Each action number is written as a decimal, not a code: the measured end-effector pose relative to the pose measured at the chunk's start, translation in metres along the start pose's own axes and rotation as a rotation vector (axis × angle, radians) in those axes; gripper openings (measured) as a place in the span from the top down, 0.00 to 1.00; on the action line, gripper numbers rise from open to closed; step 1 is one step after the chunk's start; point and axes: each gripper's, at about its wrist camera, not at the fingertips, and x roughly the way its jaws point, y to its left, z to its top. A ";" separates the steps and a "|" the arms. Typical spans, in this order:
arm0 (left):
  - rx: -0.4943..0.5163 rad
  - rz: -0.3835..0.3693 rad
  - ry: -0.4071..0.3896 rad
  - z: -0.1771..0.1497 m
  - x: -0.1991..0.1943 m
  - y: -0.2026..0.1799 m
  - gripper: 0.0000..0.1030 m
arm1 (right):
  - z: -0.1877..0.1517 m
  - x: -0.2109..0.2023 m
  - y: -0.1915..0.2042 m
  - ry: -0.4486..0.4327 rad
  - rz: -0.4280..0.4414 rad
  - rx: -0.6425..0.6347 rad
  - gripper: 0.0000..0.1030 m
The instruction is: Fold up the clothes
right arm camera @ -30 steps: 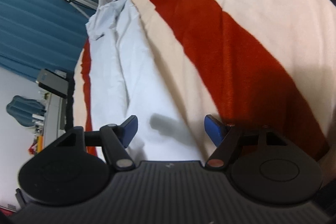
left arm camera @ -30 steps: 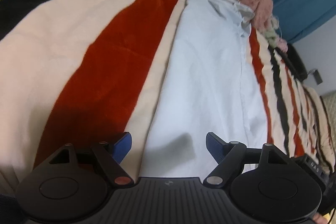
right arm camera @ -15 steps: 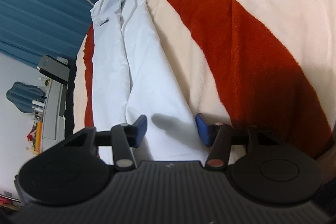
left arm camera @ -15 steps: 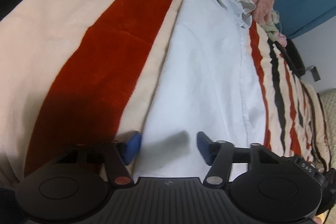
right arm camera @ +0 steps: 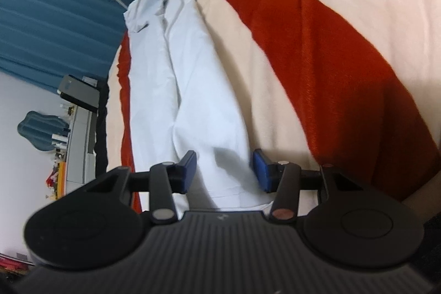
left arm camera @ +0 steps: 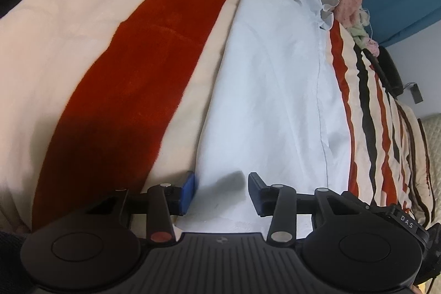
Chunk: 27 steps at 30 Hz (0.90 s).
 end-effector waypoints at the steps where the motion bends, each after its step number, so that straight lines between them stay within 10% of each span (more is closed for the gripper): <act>1: 0.000 0.002 0.002 0.000 0.000 0.000 0.51 | 0.000 0.001 0.000 0.006 -0.006 -0.002 0.53; 8: 0.014 0.016 0.044 -0.001 0.009 0.000 0.53 | -0.005 0.011 0.006 0.073 -0.016 -0.037 0.53; 11: 0.018 0.032 0.049 -0.002 0.010 -0.001 0.72 | -0.010 0.011 0.009 0.087 -0.026 -0.058 0.54; 15: -0.003 0.042 0.030 -0.003 0.007 0.000 0.93 | -0.016 0.004 0.012 0.054 -0.075 -0.078 0.87; 27: -0.158 -0.283 -0.161 0.008 -0.073 0.000 0.98 | -0.003 -0.065 0.035 -0.124 0.133 -0.108 0.94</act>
